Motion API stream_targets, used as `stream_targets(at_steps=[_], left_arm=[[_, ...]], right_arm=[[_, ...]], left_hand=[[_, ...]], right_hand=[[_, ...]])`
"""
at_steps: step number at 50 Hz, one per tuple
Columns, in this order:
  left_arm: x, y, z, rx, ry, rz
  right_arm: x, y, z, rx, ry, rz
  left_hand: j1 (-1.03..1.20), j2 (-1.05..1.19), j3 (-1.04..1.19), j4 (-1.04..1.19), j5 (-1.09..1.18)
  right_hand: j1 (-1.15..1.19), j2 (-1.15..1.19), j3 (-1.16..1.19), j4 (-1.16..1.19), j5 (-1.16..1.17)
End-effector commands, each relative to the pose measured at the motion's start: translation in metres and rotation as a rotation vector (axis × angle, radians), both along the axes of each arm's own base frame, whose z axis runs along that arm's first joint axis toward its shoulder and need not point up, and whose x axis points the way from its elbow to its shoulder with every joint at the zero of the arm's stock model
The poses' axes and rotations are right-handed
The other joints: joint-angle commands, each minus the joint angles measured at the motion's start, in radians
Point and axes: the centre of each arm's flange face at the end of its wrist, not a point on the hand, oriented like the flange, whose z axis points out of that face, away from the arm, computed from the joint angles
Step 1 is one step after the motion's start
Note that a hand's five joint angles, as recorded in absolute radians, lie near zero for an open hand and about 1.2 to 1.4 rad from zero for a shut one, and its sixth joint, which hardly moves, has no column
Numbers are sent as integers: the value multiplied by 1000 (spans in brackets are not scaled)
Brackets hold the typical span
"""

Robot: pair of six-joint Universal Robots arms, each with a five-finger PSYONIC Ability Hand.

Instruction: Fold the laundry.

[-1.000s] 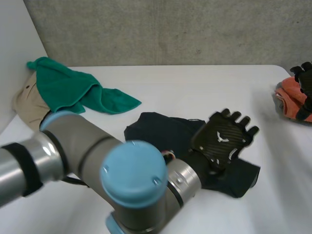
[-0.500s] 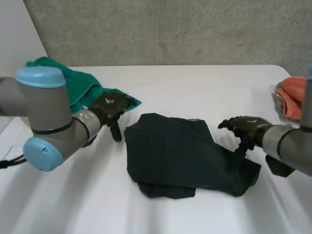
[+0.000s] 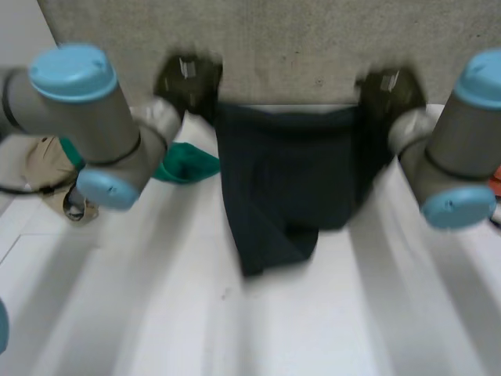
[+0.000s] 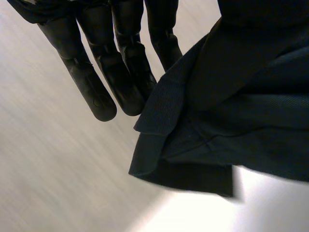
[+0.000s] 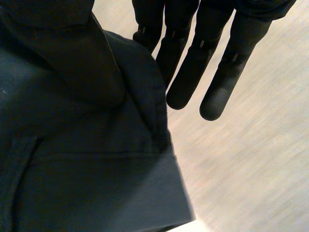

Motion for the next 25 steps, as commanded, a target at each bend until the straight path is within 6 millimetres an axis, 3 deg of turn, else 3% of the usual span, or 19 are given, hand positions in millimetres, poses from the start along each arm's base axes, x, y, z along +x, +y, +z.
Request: stream_targets(at_steps=[1, 5, 9, 10, 13, 17, 18, 20, 21, 22, 25], left_arm=[[4, 19, 125, -502, 321, 39], [8, 23, 119, -486, 307, 41], [6, 28, 91, -406, 258, 33], [6, 30, 74, -362, 228, 32], [8, 35, 51, -299, 188, 35], [15, 47, -4, -146, 72, 44], [18, 56, -32, -69, 6, 43], [21, 64, -56, -1, -55, 43], [23, 69, -67, 32, -91, 41], [26, 83, -89, 99, -168, 33], [34, 113, -124, 222, -316, 5]], right_arm=[[-4, 0, 129, -648, -183, -46], [-1, 4, 138, -674, -183, -27], [3, 3, 121, -604, -137, 17], [5, 2, 107, -554, -116, 28], [7, 0, 80, -467, -77, 39], [8, 1, 28, -302, -5, 67], [10, 2, 2, -219, 28, 86], [10, 5, -27, -126, 64, 105], [10, 9, -55, -35, 100, 117], [8, 11, -68, 12, 122, 119], [6, 27, -113, 164, 237, 139]], left_hand=[[271, 201, 209, 201, 234], [271, 201, 209, 201, 234], [271, 201, 209, 201, 234], [271, 201, 209, 201, 234], [271, 201, 209, 201, 234], [271, 201, 209, 201, 234], [271, 201, 209, 201, 234], [271, 201, 209, 201, 234], [271, 201, 209, 201, 234], [271, 201, 209, 201, 234], [271, 201, 209, 201, 234]], right_hand=[[293, 220, 216, 201, 274], [293, 220, 216, 201, 274], [293, 220, 216, 201, 274], [293, 220, 216, 201, 274], [293, 220, 216, 201, 274], [293, 220, 216, 201, 274], [293, 220, 216, 201, 274], [293, 220, 216, 201, 274], [293, 220, 216, 201, 274], [293, 220, 216, 201, 274], [293, 220, 216, 201, 274]])
